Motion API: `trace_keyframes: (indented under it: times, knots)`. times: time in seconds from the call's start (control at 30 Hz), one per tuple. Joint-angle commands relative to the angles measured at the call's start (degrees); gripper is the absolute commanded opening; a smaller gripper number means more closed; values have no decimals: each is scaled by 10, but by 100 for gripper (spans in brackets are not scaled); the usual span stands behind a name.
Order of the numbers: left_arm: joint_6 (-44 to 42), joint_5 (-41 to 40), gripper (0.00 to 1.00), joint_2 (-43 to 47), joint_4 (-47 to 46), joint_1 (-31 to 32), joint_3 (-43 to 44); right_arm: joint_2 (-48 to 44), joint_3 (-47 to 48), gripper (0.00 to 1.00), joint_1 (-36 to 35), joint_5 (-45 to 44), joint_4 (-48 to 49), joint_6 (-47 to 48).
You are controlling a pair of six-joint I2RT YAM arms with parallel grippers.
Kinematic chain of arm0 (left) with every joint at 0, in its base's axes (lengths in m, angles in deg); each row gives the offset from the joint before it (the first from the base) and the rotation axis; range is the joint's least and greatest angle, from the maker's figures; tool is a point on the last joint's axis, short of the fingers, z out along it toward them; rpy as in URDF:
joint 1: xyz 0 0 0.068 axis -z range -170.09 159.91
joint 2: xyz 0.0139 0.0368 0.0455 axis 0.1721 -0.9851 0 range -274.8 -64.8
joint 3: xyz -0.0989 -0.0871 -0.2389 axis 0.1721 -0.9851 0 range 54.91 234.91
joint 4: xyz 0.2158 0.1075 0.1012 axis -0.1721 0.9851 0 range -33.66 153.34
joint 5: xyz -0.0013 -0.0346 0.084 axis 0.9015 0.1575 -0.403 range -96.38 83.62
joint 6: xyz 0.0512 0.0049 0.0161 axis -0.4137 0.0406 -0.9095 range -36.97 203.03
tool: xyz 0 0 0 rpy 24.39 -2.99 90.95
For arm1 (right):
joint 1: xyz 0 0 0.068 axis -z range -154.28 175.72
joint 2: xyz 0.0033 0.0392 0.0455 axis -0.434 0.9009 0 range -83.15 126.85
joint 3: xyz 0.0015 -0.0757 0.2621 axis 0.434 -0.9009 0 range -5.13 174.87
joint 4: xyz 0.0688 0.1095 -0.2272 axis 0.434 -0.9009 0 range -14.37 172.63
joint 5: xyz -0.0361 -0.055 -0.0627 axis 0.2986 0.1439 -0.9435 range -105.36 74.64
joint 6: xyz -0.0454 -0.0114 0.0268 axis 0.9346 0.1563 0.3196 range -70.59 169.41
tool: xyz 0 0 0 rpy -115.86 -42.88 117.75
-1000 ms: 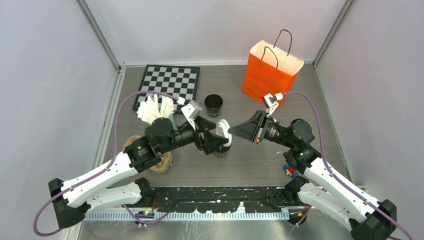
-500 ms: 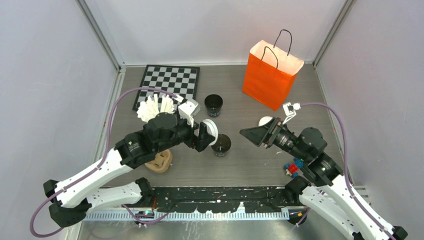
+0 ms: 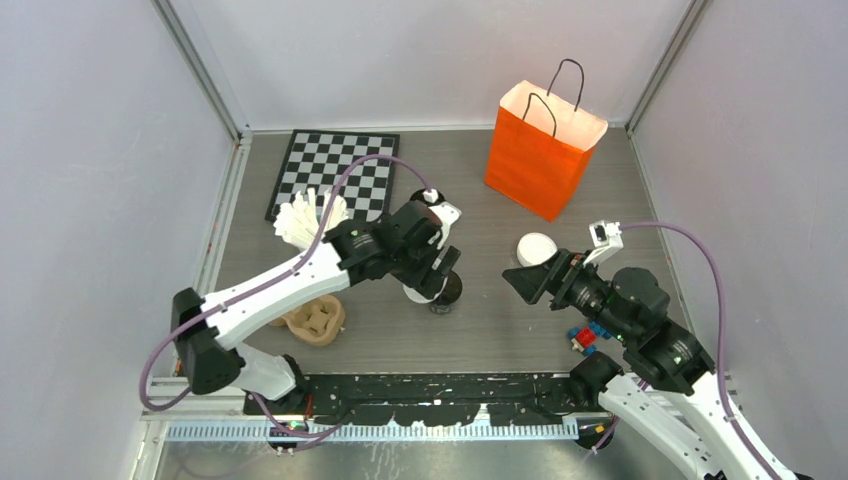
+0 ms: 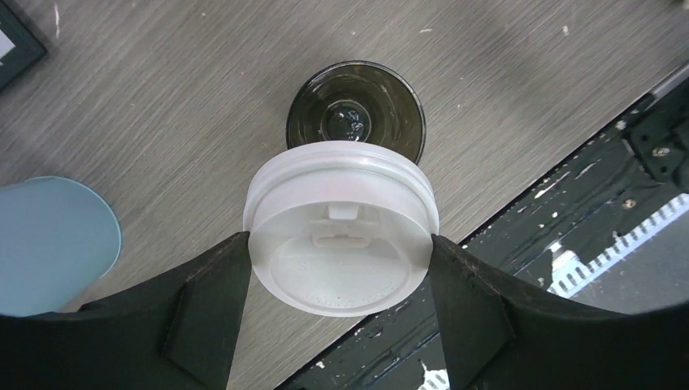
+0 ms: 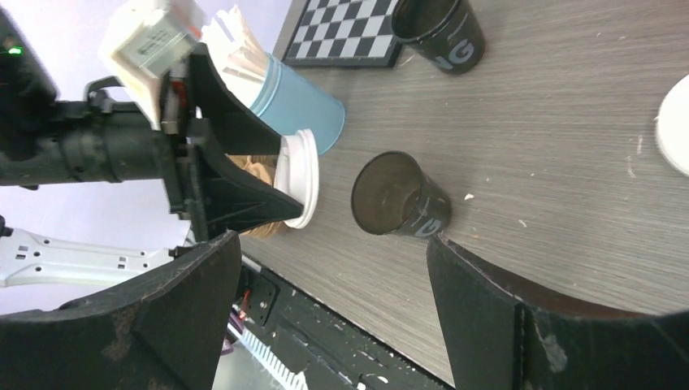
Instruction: Pack the takeout coffee
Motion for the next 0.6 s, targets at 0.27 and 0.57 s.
trace_keyframes:
  times: [0.27,0.57]
  knots:
    - [-16,32,69,-152,37,4,112,-46,61,89,-3,-66,-80,62]
    - [-10,32,70,-206,53,5,145,-60,77,89,-3,-72,-111,83]
